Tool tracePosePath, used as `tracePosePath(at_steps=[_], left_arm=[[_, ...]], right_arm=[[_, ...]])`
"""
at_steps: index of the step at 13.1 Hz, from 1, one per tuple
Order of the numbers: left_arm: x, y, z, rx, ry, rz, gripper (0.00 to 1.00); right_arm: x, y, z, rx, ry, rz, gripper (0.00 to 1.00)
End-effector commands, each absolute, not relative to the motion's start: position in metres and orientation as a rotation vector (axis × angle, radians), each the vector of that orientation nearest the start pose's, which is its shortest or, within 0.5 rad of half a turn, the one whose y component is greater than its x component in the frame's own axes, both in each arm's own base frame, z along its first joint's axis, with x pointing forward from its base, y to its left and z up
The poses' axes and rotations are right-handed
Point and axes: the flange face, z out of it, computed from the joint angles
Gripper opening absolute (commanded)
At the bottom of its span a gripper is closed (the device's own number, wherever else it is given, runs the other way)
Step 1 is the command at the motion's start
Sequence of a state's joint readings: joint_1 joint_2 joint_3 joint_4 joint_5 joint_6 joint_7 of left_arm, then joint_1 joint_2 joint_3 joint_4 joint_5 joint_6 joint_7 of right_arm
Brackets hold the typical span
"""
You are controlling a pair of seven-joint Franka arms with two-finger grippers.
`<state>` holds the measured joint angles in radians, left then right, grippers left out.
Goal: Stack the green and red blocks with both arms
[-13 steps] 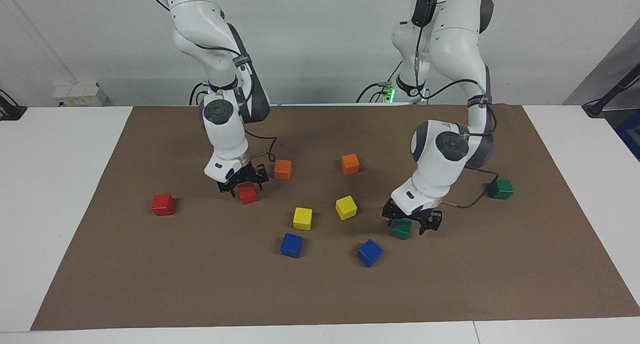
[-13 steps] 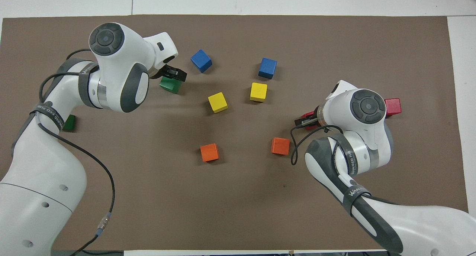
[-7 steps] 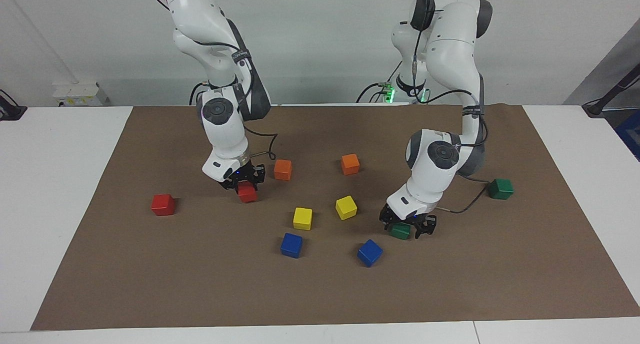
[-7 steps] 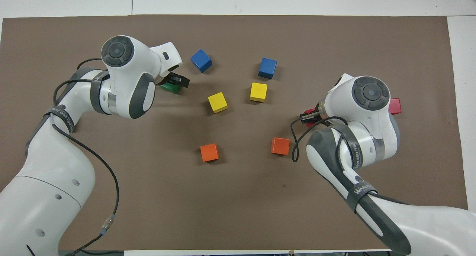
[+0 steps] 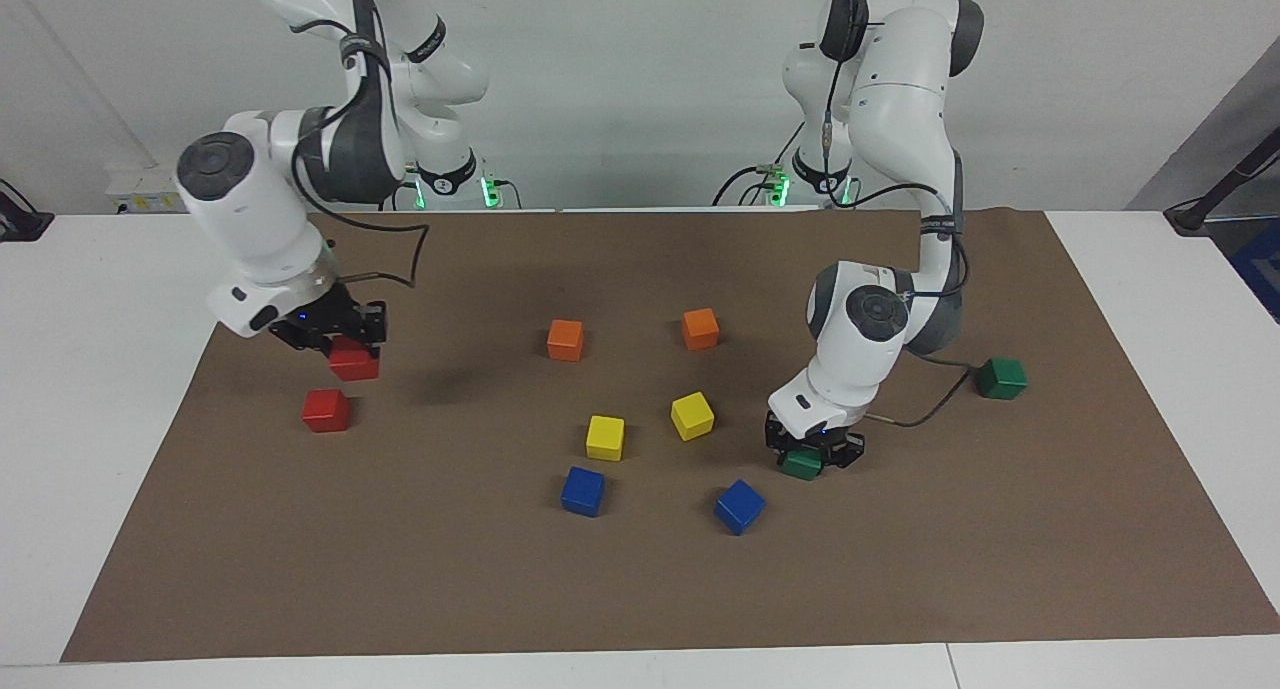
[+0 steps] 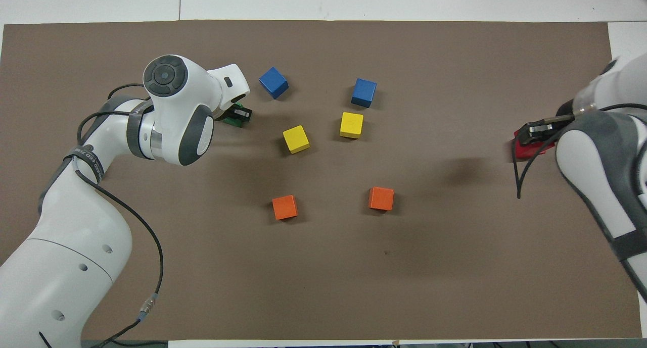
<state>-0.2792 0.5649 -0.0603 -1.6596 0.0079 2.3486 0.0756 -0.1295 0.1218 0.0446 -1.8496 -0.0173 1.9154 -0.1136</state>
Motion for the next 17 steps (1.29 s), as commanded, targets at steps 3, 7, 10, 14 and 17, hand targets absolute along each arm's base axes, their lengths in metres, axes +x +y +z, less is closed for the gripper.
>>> tracePosePath(at_steps=[3, 7, 10, 14, 17], left_arm=[[0.664, -0.177, 0.365, -3.107, 0.497, -0.102, 0.0], [0.634, -0.044, 0.43, -3.109, 0.352, 0.007, 0.0], [0.617, 0.071, 0.425, -3.115, 0.363, 0.06, 0.0], [0.587, 0.134, 0.394, -3.118, 0.378, 0.056, 0.0], [0.581, 0.156, 0.382, -3.11, 0.53, 0.072, 0.0]], right_arm=[[0.575, -0.09, 0.439, -3.132, 0.04, 0.081, 0.0], [0.575, -0.094, 0.407, -3.139, 0.022, 0.006, 0.0], [0.579, -0.096, 0.395, -3.14, 0.025, -0.015, 0.0], [0.586, -0.104, 0.383, -3.143, 0.037, -0.044, 0.0], [0.59, -0.106, 0.374, -3.148, 0.024, -0.033, 0.0]])
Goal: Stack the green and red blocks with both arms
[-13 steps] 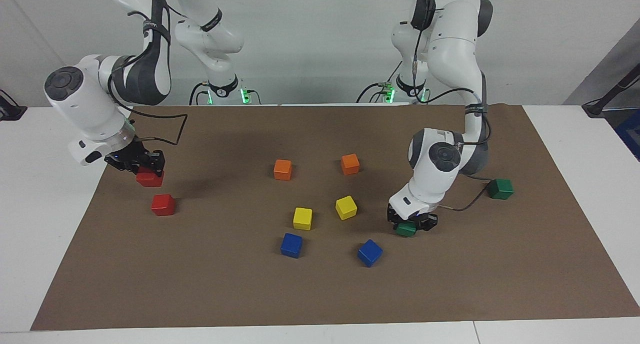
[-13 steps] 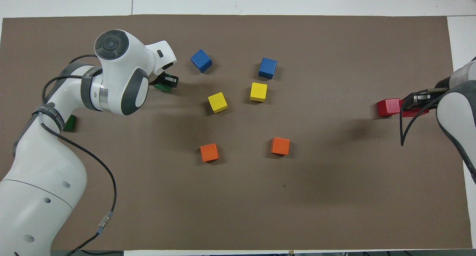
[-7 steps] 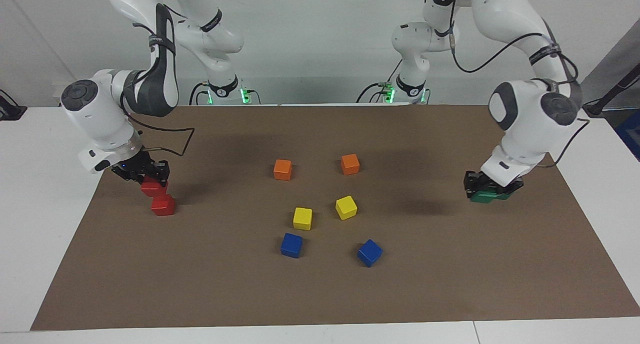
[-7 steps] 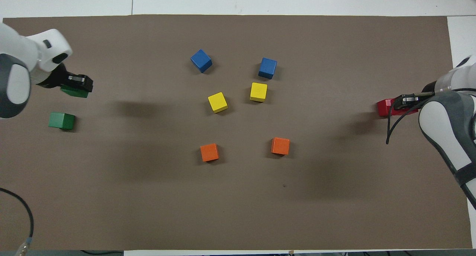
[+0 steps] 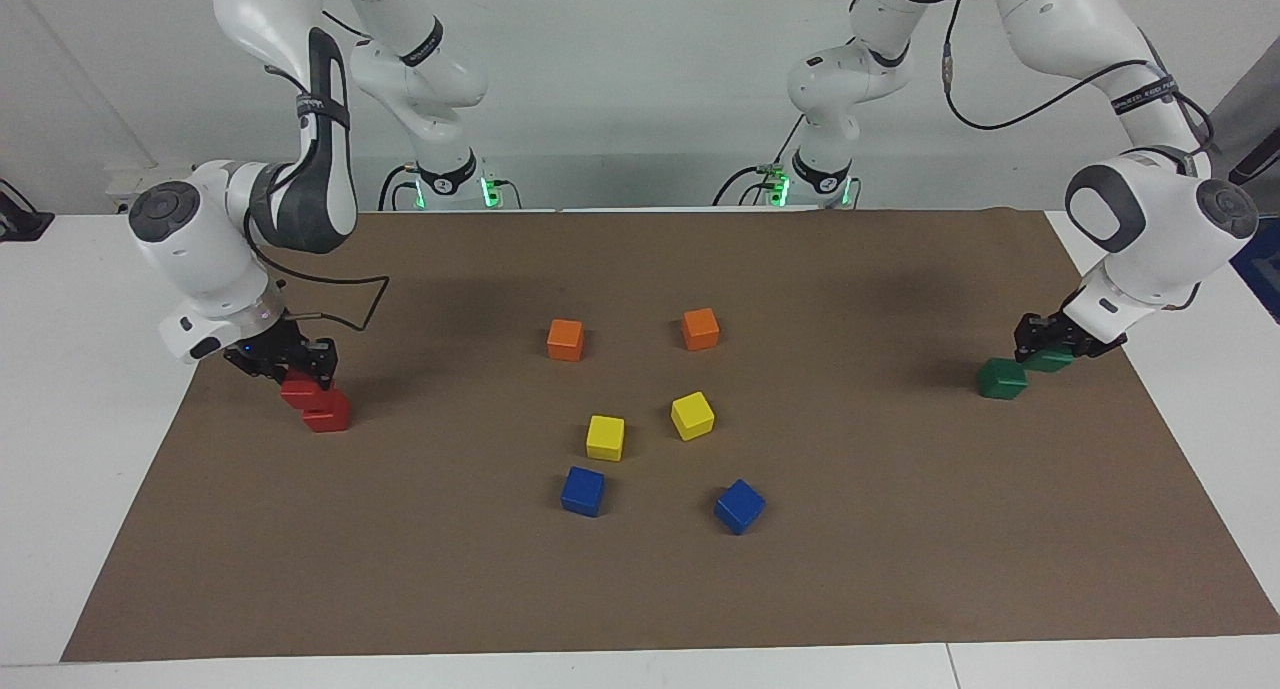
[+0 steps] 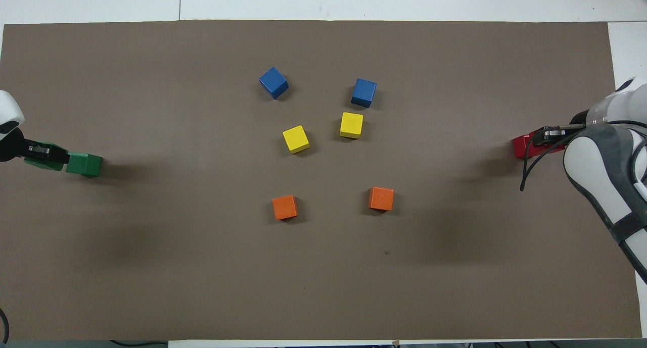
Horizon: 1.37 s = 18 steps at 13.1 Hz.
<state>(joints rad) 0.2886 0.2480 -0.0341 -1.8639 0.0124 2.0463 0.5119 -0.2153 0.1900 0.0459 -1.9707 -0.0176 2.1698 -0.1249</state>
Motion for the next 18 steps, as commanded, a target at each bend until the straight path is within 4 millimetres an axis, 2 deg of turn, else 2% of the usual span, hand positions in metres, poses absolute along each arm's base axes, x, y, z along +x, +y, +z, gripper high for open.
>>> tracePosePath(at_steps=[1, 4, 6, 9, 12, 18], left_arm=[[0.581, 0.156, 0.375, -3.11, 0.552, 0.087, 0.0], [0.585, 0.151, 0.371, -3.103, 0.567, 0.062, 0.0], [0.591, 0.146, 0.36, -3.115, 0.562, 0.017, 0.0], [0.583, 0.146, 0.343, -3.157, 0.499, -0.048, 0.0], [0.572, 0.158, 0.335, -3.221, 0.389, -0.058, 0.0], [0.575, 0.149, 0.333, -3.191, 0.401, -0.134, 0.0]], right_arm=[[0.591, -0.105, 0.374, -3.149, 0.024, -0.043, 0.0], [0.592, -0.104, 0.368, -3.148, 0.017, -0.041, 0.0], [0.591, -0.104, 0.366, -3.148, 0.019, -0.045, 0.0], [0.589, -0.104, 0.364, -3.148, 0.019, -0.038, 0.0], [0.586, -0.102, 0.36, -3.148, 0.016, -0.036, 0.0], [0.58, -0.101, 0.353, -3.147, 0.011, -0.026, 0.0]])
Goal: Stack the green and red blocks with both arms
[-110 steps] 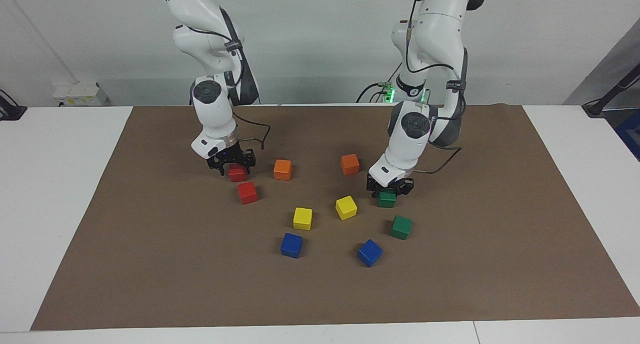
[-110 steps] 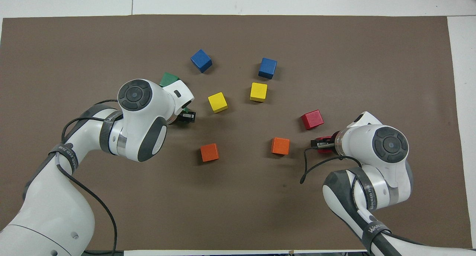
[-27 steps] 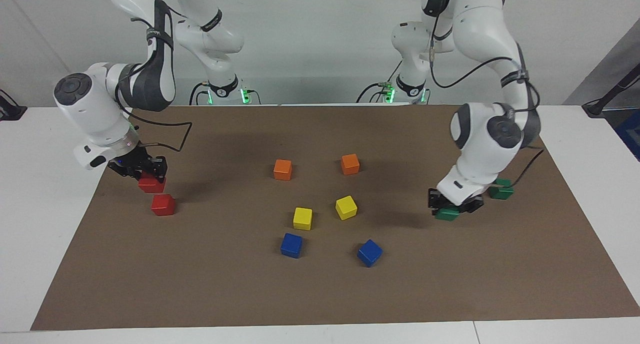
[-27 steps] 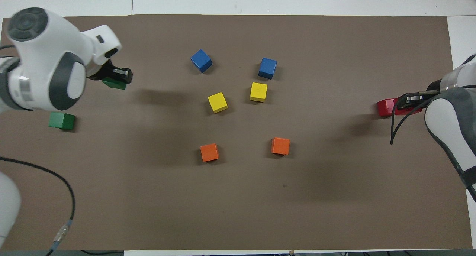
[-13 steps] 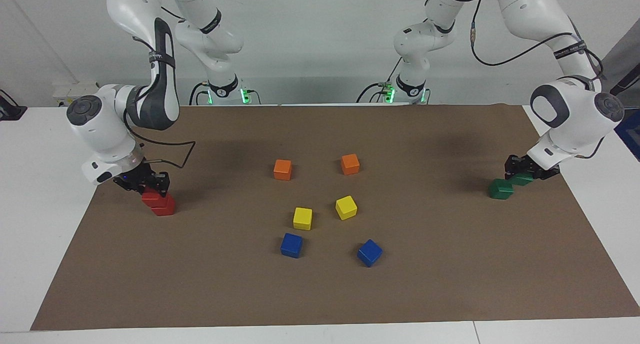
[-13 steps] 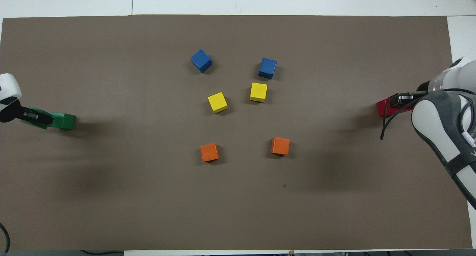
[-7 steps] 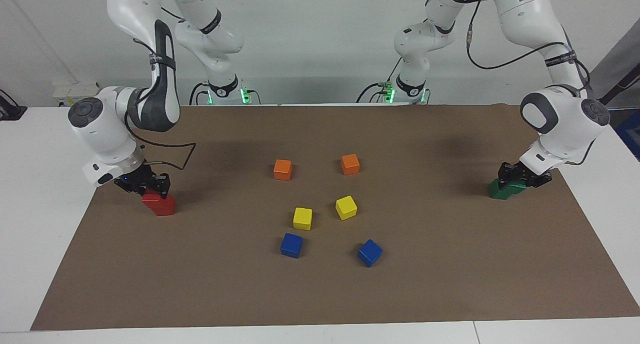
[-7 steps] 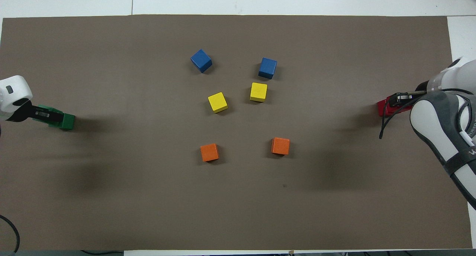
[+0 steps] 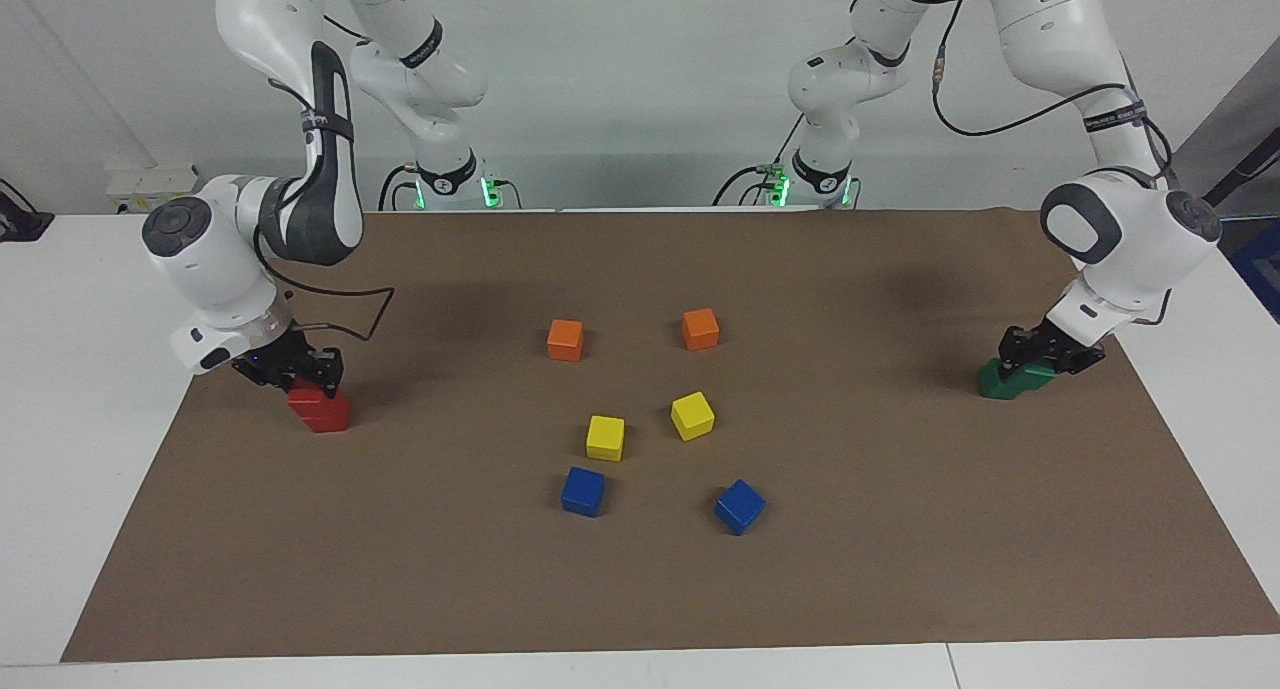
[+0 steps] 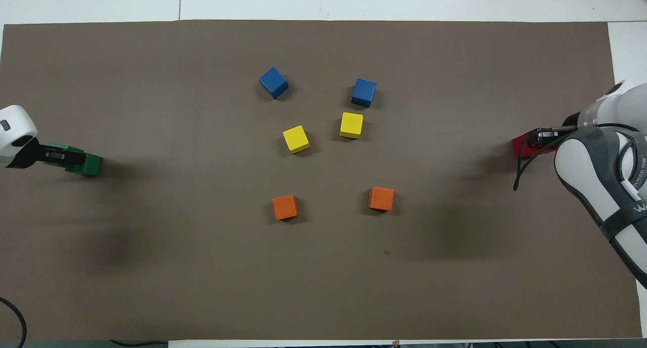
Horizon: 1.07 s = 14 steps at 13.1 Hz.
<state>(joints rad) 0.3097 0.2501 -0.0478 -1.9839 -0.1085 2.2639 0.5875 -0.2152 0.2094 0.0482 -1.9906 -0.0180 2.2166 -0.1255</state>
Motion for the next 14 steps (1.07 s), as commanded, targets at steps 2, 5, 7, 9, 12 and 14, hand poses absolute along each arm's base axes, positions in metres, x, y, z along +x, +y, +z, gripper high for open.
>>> tracePosePath(at_steps=[2, 5, 7, 9, 12, 14], left_arm=[[0.577, 0.144, 0.334, -3.183, 0.437, -0.141, 0.99], [0.578, 0.138, 0.338, -3.188, 0.445, -0.124, 1.0], [0.58, 0.134, 0.35, -3.196, 0.456, -0.103, 1.0], [0.586, 0.131, 0.372, -3.195, 0.481, -0.088, 1.0], [0.601, 0.133, 0.422, -3.172, 0.535, -0.045, 1.0], [0.606, 0.126, 0.478, -3.118, 0.588, -0.034, 1.0]], right_arm=[[0.58, -0.101, 0.353, -3.147, 0.011, -0.026, 0.0], [0.581, -0.1, 0.354, -3.149, 0.009, -0.031, 0.77], [0.581, -0.101, 0.355, -3.149, 0.013, -0.045, 1.0], [0.582, -0.101, 0.355, -3.15, 0.012, -0.045, 1.0], [0.579, -0.098, 0.363, -3.147, 0.006, -0.016, 1.0], [0.576, -0.079, 0.398, -3.149, -0.026, -0.016, 1.0]])
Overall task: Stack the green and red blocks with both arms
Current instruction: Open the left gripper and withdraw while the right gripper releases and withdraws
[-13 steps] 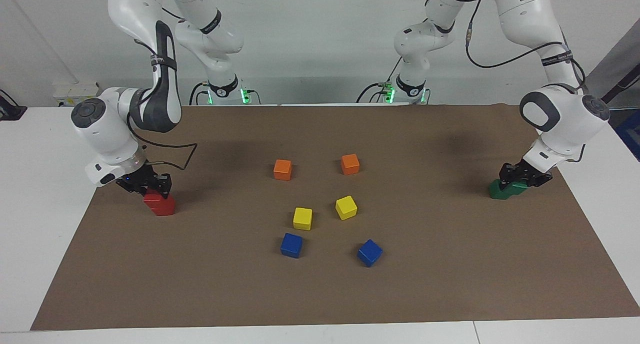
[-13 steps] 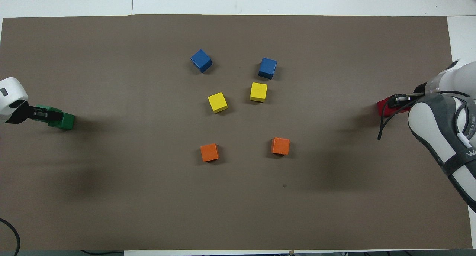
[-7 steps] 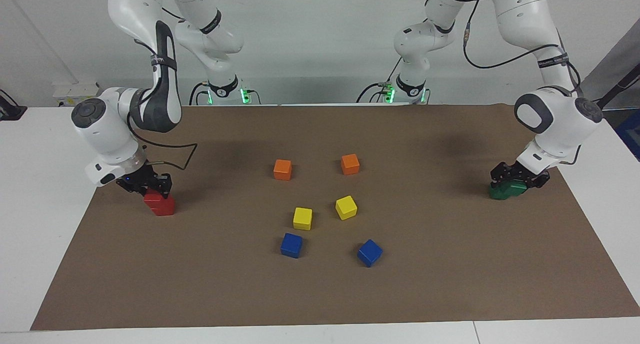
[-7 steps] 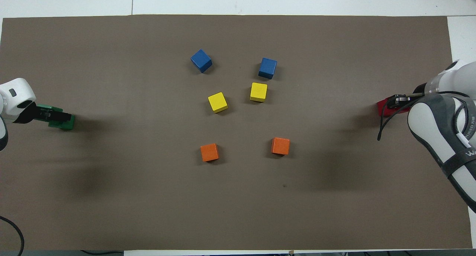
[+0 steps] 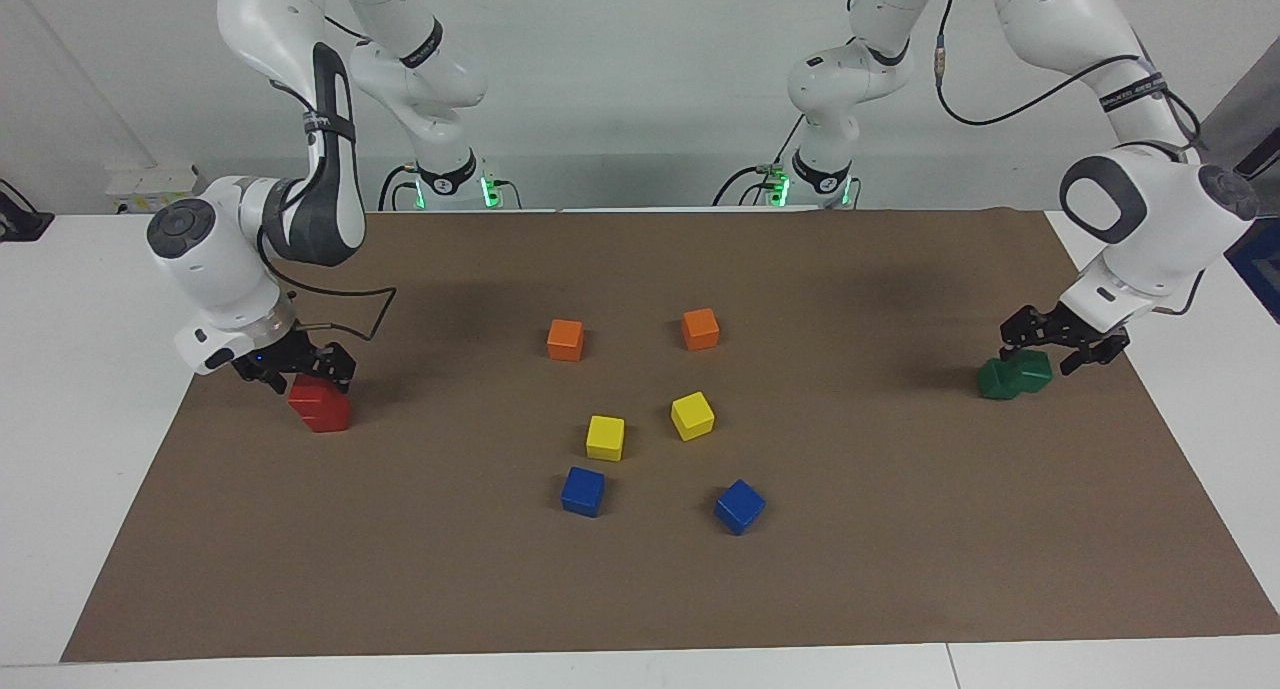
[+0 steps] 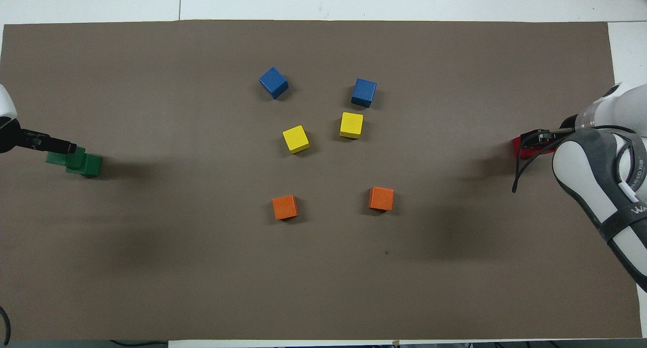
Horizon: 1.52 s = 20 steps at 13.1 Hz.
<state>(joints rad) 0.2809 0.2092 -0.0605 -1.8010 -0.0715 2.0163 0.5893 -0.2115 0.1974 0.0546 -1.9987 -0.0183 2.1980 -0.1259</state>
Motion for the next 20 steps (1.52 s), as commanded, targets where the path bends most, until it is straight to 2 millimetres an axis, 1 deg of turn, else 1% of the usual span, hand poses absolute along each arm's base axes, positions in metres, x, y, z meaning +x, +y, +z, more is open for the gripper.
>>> tracePosePath(at_steps=[1, 2, 3, 4, 5, 6, 7, 8, 9, 10, 11, 14, 20], left_arm=[[0.602, 0.123, 0.504, -3.113, 0.581, -0.051, 1.0], [0.595, 0.119, 0.528, -3.113, 0.524, -0.085, 1.0], [0.582, 0.108, 0.554, -3.119, 0.438, -0.102, 1.0], [0.572, 0.101, 0.568, -3.115, 0.383, -0.067, 1.0], [0.563, 0.094, 0.582, -3.099, 0.34, -0.057, 1.0], [0.554, 0.084, 0.592, -3.11, 0.207, -0.038, 1.0], [0.55, 0.079, 0.597, -3.122, 0.04, -0.027, 1.0], [0.547, 0.064, 0.601, -3.122, -0.024, -0.021, 1.0], [0.544, 0.058, 0.605, -3.124, -0.016, -0.007, 1.0], [0.541, 0.055, 0.607, -3.124, -0.006, 0.008, 1.0], [0.539, 0.043, 0.609, -3.122, 0.024, 0.02, 1.0], [0.536, 0.027, 0.608, -3.126, 0.067, 0.062, 1.0], [0.532, 0.019, 0.608, -3.152, 0.081, 0.118, 1.0]], right_arm=[[0.576, -0.068, 0.423, -3.153, -0.057, -0.039, 1.0], [0.575, -0.057, 0.45, -3.157, -0.087, -0.07, 1.0], [0.567, -0.049, 0.474, -3.16, -0.104, -0.084, 1.0], [0.558, -0.046, 0.496, -3.164, -0.108, -0.1, 1.0], [0.546, -0.045, 0.519, -3.166, -0.106, -0.073, 1.0], [0.532, -0.044, 0.541, -3.167, -0.101, -0.029, 1.0], [0.522, -0.043, 0.558, -3.165, -0.097, 0.002, 1.0], [0.517, -0.044, 0.577, -3.165, -0.093, 0.036, 1.0], [0.516, -0.046, 0.597, -3.16, -0.083, 0.082, 1.0], [0.519, -0.048, 0.606, -3.155, -0.077, 0.125, 1.0], [0.522, -0.048, 0.61, -3.157, -0.074, 0.133, 1.0], [0.522, -0.053, 0.615, -3.158, -0.047, 0.126, 1.0], [0.524, -0.054, 0.618, -3.167, -0.025, 0.113, 1.0]])
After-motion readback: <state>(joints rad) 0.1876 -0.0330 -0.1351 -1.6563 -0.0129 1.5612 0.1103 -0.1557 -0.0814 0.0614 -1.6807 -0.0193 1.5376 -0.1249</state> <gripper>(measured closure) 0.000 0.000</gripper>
